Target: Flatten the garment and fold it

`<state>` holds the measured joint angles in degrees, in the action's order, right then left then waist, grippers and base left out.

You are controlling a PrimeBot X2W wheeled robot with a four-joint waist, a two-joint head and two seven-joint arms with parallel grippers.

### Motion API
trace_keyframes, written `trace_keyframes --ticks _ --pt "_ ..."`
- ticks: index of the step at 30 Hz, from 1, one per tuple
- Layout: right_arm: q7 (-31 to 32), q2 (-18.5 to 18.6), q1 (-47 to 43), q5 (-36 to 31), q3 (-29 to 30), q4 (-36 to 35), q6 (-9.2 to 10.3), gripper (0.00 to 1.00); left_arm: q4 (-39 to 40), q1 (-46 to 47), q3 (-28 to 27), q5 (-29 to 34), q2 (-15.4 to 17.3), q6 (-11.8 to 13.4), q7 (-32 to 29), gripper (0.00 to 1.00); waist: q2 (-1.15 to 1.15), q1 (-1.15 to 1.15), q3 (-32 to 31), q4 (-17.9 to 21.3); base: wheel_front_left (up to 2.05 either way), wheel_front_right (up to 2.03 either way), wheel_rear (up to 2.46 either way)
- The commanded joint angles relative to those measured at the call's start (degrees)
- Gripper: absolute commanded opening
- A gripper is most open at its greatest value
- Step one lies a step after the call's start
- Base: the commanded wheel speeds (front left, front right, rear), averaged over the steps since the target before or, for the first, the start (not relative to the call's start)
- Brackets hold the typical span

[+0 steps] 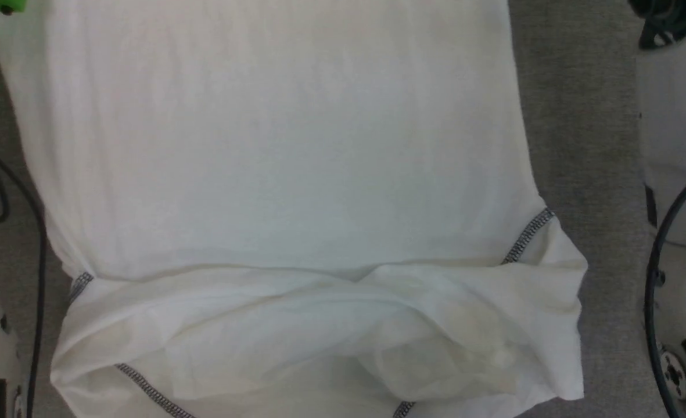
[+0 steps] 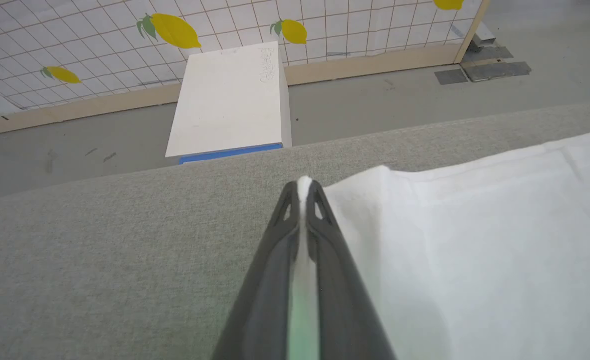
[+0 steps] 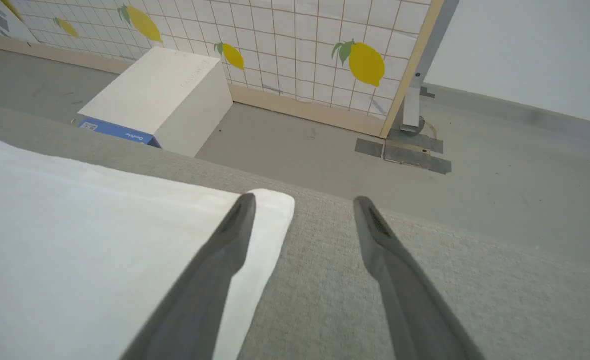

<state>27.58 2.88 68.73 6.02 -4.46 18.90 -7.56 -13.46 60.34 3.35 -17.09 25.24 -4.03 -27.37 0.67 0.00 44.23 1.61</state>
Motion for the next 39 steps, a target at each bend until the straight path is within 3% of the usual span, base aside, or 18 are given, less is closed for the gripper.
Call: trace_keyframes --ticks 1,10,11,12,14,15,19,30,39 --pt "1.8 0.0 2.2 -2.1 0.5 2.6 0.08 1.00 -0.6 1.4 0.8 -0.5 -1.0 -0.4 1.4 0.00 -0.67 0.00 1.5 -5.6 0.00 0.00 0.00" --pt "15.4 0.2 9.9 -12.9 2.4 14.8 0.08 1.00 -4.5 3.1 5.1 -0.8 -5.1 -1.7 7.7 0.00 -0.67 0.00 2.4 -10.1 0.00 0.00 0.00" --pt "16.8 0.3 10.2 -13.9 2.7 15.2 0.08 0.94 -4.8 3.2 5.4 -0.8 -5.2 -1.8 8.0 0.00 -0.67 0.00 2.4 -10.2 0.00 0.00 0.00" --pt "18.4 0.4 10.6 -15.1 3.0 15.4 0.08 0.72 -5.1 3.3 5.8 -0.8 -5.3 -1.9 8.3 0.00 -0.67 0.00 2.3 -10.3 0.00 0.00 0.00" --pt "20.5 0.7 11.1 -16.8 3.4 15.3 0.08 0.16 -5.6 3.5 6.3 -0.8 -5.4 -2.0 8.8 0.00 -0.67 0.00 2.1 -10.4 0.00 0.00 0.00" --pt "21.0 0.8 11.2 -17.2 3.6 15.1 0.08 0.02 -5.8 3.5 6.5 -0.9 -5.4 -2.1 9.1 0.00 -0.67 0.00 2.0 -10.3 0.00 0.00 0.00" --pt "19.3 1.4 11.1 -19.0 4.9 12.8 0.08 0.00 -6.0 4.0 6.8 -0.2 -4.7 -2.0 10.7 0.00 -0.67 0.00 1.6 -9.4 0.00 0.00 0.00" --pt "0.1 2.1 6.5 -19.5 4.8 9.4 0.08 0.00 -7.4 5.5 6.9 5.9 -0.9 1.1 24.0 0.00 -0.67 0.00 -3.7 -3.8 0.00 0.00 0.00" --pt "-11.0 3.2 -5.5 -11.0 -1.4 6.5 0.08 0.00 -6.2 -5.3 5.7 4.5 0.8 2.3 27.5 0.00 -0.67 0.00 -14.1 -0.7 0.00 0.00 0.00"
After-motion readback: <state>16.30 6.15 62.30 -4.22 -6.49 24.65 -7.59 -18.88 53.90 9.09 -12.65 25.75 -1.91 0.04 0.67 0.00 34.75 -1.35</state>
